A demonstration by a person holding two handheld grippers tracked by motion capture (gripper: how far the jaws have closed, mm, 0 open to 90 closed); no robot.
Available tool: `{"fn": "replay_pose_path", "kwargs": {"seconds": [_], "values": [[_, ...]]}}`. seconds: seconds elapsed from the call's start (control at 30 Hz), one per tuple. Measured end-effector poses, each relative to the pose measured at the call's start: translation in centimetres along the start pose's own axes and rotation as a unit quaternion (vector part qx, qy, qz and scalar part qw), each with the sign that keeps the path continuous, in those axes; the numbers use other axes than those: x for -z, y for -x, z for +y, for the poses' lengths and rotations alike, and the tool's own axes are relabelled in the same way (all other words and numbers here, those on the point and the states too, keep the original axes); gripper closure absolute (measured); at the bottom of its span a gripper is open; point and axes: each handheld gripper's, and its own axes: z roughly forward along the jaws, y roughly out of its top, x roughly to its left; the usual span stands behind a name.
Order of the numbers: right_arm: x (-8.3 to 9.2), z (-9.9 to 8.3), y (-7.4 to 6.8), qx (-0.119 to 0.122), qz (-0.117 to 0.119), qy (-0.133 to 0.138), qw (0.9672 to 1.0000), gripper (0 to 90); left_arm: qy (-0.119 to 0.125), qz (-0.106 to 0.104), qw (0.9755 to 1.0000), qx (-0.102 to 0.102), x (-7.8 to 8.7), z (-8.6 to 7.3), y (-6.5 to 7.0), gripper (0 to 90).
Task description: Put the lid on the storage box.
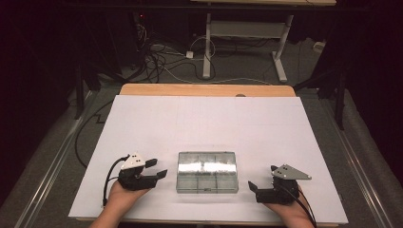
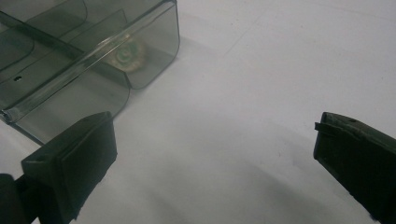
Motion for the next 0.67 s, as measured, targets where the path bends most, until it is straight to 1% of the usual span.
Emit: {"fn": "replay_pose_path", "kwargs": {"seconds": [0.07, 0.13, 0.2, 0.27, 0.3, 0.33, 0.4, 0.47, 0.57, 0.67], "values": [[-0.02, 0.02, -0.06, 0.002, 0.0, 0.004, 1.0, 0.0, -0.001, -0.004, 1.0, 0.001, -0.05, 0.05, 0.06, 24.1], [-0.02, 0.04, -0.06, 0.005, 0.0, 0.008, 1.0, 0.0, 0.003, -0.002, 1.0, -0.003, -0.01, 0.08, 0.21, 18.2], [0.01, 0.05, -0.05, 0.007, 0.0, 0.011, 0.9999, 0.0, 0.016, 0.001, 0.9998, -0.009, 0.17, 0.16, 0.4, 14.2], [0.1, 0.05, -0.09, 0.003, 0.0, 0.014, 0.9999, 0.0, 0.03, 0.001, 0.9995, -0.012, 0.36, 0.3, 0.57, 13.6], [0.13, 0.06, -0.06, 0.006, 0.0, 0.017, 0.9998, 0.0, 0.031, 0.001, 0.9995, -0.011, 0.41, 0.39, 0.6, 9.1], [0.2, 0.07, -0.1, 0.003, -0.001, 0.018, 0.9998, 0.0, 0.029, -0.002, 0.9995, -0.01, 0.42, 0.45, 0.59, 5.2], [0.34, 0.11, -0.08, 0.004, -0.001, 0.024, 0.9997, 0.0, 0.025, -0.003, 0.9997, -0.006, 0.33, 0.44, 0.53, 0.0], [0.51, 0.13, -0.09, 0.004, -0.002, 0.027, 0.9996, 0.0, 0.026, 0.008, 0.9996, -0.004, 0.23, 0.48, 0.6, 0.0], [0.63, 0.06, -0.03, 0.006, -0.003, 0.028, 0.9996, 0.0, 0.022, 0.003, 0.9997, -0.006, 0.01, 0.56, 0.64, 0.0], [0.68, 0.0, 0.07, 0.002, -0.005, 0.028, 0.9996, 0.0, 0.014, 0.004, 0.9999, -0.008, -0.22, 0.55, 0.68, 0.0]]}}
